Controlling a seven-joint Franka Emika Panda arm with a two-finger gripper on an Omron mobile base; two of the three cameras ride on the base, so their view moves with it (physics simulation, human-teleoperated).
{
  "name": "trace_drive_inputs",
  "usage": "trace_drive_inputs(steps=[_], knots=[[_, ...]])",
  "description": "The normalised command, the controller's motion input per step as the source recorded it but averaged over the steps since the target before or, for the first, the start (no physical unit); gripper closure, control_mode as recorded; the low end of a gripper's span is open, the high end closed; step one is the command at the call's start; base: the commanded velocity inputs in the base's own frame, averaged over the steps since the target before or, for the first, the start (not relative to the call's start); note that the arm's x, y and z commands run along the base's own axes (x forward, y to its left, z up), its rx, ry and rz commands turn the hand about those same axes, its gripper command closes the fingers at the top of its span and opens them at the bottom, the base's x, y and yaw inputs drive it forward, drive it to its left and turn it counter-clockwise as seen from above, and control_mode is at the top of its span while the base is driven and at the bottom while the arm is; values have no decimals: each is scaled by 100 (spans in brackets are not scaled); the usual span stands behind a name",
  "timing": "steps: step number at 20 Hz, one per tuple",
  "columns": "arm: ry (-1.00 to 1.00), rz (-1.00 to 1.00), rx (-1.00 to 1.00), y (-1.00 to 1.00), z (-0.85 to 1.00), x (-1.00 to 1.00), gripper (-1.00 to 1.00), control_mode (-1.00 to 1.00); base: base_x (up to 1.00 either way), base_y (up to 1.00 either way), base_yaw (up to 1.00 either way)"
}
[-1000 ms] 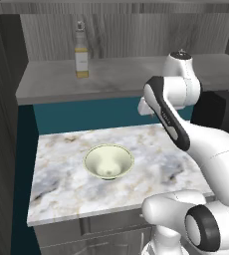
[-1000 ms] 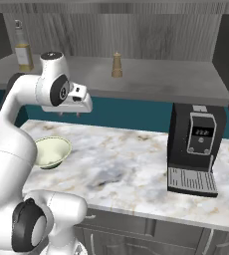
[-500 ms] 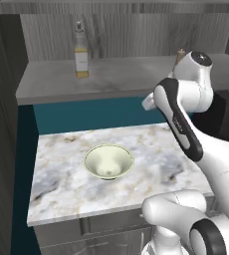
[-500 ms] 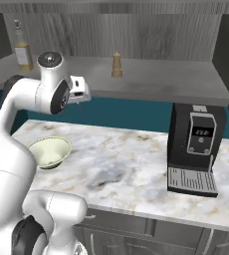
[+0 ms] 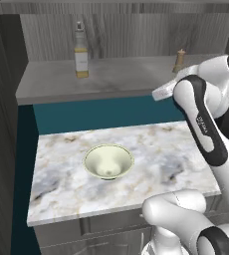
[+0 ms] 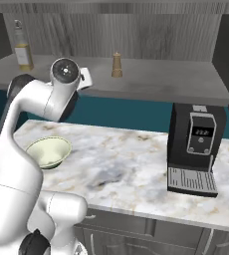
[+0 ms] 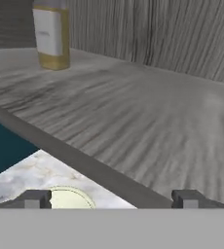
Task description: Retrieve the bottle and the shaker from the cabinet and place them next to the mixing bowl on the counter. Then add garlic from the fridge to the mixing bowl.
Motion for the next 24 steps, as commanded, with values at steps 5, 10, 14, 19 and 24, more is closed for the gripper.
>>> trace_drive_inputs(steps=[5,10,14,19,24], knots=[[-28,1,10,13,57,0,-100,-100,0,0,0],[-25,-7,3,53,41,0,-100,-100,0,0,0],[-20,-12,6,54,42,0,-100,-100,0,0,0],[-14,-12,7,55,43,6,-100,-100,0,0,0],[0,-11,0,78,36,18,-100,-100,0,0,0]])
